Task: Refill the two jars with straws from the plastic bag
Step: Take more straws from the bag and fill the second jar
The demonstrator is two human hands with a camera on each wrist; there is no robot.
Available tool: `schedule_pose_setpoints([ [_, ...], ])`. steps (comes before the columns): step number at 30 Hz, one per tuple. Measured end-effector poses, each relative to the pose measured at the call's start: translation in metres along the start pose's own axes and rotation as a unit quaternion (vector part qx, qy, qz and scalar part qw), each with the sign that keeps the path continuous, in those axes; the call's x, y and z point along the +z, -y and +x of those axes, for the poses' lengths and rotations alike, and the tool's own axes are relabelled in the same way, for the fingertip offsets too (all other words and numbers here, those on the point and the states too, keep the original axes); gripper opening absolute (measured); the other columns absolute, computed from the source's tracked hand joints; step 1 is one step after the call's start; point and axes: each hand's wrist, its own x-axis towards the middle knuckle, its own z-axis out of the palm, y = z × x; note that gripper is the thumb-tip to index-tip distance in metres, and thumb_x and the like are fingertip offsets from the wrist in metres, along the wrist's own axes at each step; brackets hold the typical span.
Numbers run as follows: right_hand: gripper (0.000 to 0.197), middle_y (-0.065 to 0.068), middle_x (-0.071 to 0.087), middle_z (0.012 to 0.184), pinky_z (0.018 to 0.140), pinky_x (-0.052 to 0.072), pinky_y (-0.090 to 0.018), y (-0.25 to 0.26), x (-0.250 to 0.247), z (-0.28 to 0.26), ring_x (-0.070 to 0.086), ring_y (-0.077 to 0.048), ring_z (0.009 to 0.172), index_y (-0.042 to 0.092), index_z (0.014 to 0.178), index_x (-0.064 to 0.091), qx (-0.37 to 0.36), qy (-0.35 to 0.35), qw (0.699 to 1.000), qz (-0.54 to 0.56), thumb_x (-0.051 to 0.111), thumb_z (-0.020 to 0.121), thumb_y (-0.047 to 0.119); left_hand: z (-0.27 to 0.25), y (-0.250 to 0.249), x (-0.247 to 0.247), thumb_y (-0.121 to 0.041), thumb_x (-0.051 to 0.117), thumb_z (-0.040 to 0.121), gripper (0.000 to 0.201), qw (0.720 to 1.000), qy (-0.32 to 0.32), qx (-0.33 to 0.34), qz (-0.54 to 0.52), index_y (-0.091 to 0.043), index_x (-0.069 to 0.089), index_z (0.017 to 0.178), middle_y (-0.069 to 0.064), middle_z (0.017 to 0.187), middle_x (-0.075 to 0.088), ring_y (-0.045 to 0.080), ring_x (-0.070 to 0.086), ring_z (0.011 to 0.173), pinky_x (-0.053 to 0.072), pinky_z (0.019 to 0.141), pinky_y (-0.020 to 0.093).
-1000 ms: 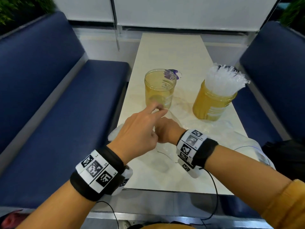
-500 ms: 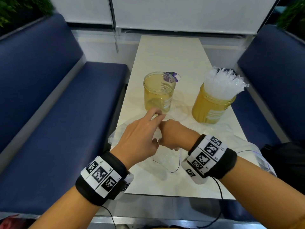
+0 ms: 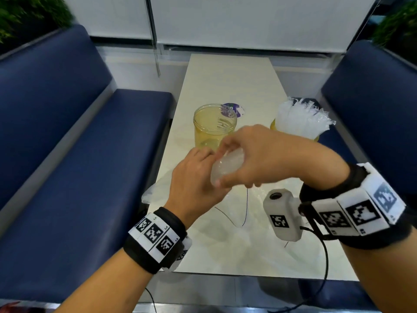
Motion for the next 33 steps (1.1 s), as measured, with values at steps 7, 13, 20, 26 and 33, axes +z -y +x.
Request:
schedule_pose_setpoints([
  [7,0.094,0.015,0.06,0.119,0.08,0.058,-0.022,0.001,0.013,0.042,0.067,-0.005,0.096,0.031,0.14,0.045,-0.122,-0.214,0.94,0.235,0.091,0.06,0.052,0.019,0.01,-0.01,-0.052,0.067,0.07,0.04,0.964,-0.054,-0.17,-0.195,-0.026,0.069,0.101,-0.01,0.089,0.071,0.01,0.069,0.083,0.058,0.068,0.035],
  [13,0.038,0.013,0.069,0.083,0.08,0.061,-0.03,0.015,0.065,0.075,0.071,-0.006,0.082,0.021,0.099,0.066,-0.159,-0.33,0.847,0.386,0.089,0.069,0.017,0.026,0.004,-0.017,-0.033,0.066,0.075,0.029,0.962,-0.056,-0.161,-0.214,-0.019,0.067,0.1,-0.007,0.087,0.071,0.011,0.07,0.081,0.061,0.067,0.041],
  [20,0.022,-0.004,0.061,0.067,0.061,0.059,-0.041,0.021,-0.001,0.06,0.062,-0.018,0.052,0.013,0.083,0.061,-0.224,-0.337,0.791,0.459,0.07,0.078,-0.006,0.004,0.015,-0.031,-0.081,0.08,0.046,0.079,0.981,0.04,-0.146,-0.119,-0.031,0.067,0.106,-0.022,0.104,0.056,0.003,0.057,0.082,0.053,0.072,0.027],
  [26,0.01,-0.002,0.06,0.062,0.059,0.052,-0.031,0.008,-0.111,0.068,0.062,-0.02,0.059,0.006,0.072,0.057,-0.355,-0.456,0.695,0.427,0.054,0.08,0.002,-0.01,0.028,-0.04,-0.037,0.087,0.072,0.057,0.986,0.044,-0.142,-0.072,-0.029,0.065,0.125,-0.022,0.115,0.051,0.002,0.057,0.08,0.052,0.077,0.023],
  [33,0.022,-0.007,0.064,0.081,0.057,0.059,-0.037,-0.014,-0.085,0.19,0.064,-0.019,0.065,0.003,0.092,0.061,-0.233,-0.527,0.685,0.447,0.071,0.073,0.002,-0.005,0.04,-0.052,-0.004,0.073,0.077,0.054,0.988,0.016,-0.128,-0.09,-0.02,0.065,0.128,-0.017,0.118,0.051,0.009,0.056,0.09,0.056,0.083,0.028],
])
